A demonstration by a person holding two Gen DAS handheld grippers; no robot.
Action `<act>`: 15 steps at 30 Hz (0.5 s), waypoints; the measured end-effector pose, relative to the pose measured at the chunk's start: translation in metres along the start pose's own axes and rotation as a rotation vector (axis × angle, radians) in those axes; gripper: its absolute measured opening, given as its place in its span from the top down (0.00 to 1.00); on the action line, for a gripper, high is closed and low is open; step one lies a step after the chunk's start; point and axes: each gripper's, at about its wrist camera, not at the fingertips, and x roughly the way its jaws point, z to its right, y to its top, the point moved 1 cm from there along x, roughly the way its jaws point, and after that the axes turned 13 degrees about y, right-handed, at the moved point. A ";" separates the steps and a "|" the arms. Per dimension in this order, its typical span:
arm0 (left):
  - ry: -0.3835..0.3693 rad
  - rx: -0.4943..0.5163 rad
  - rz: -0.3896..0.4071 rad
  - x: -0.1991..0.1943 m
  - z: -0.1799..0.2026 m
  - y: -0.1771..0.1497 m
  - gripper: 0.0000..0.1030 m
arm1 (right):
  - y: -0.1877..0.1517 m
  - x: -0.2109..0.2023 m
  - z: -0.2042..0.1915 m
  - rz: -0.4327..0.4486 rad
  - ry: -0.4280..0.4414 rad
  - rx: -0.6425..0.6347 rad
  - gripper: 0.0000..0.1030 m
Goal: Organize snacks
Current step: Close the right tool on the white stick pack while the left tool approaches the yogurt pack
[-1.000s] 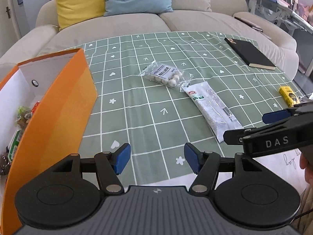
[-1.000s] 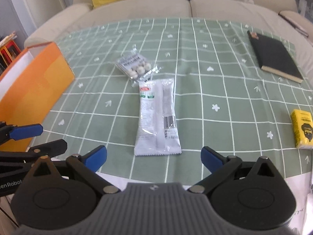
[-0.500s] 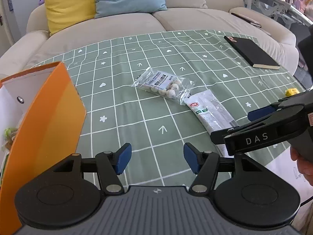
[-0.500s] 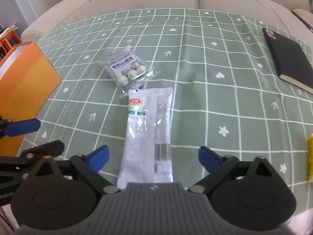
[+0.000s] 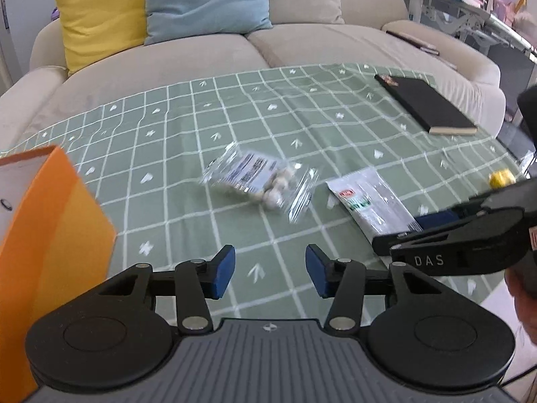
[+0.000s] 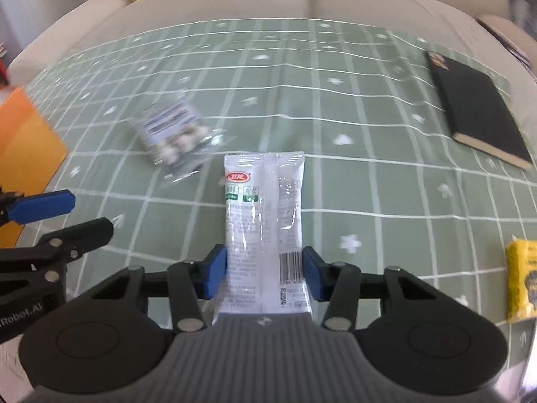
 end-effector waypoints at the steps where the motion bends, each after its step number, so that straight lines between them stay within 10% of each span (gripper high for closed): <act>1: -0.004 -0.010 0.002 0.003 0.002 0.003 0.46 | 0.000 -0.001 0.003 0.004 -0.005 0.016 0.54; 11: 0.010 -0.040 -0.027 0.045 0.025 0.015 0.58 | 0.004 0.001 0.006 0.011 -0.026 0.018 0.54; 15: 0.029 -0.065 -0.064 0.057 0.027 0.018 0.80 | 0.003 0.002 0.005 0.010 -0.025 0.022 0.54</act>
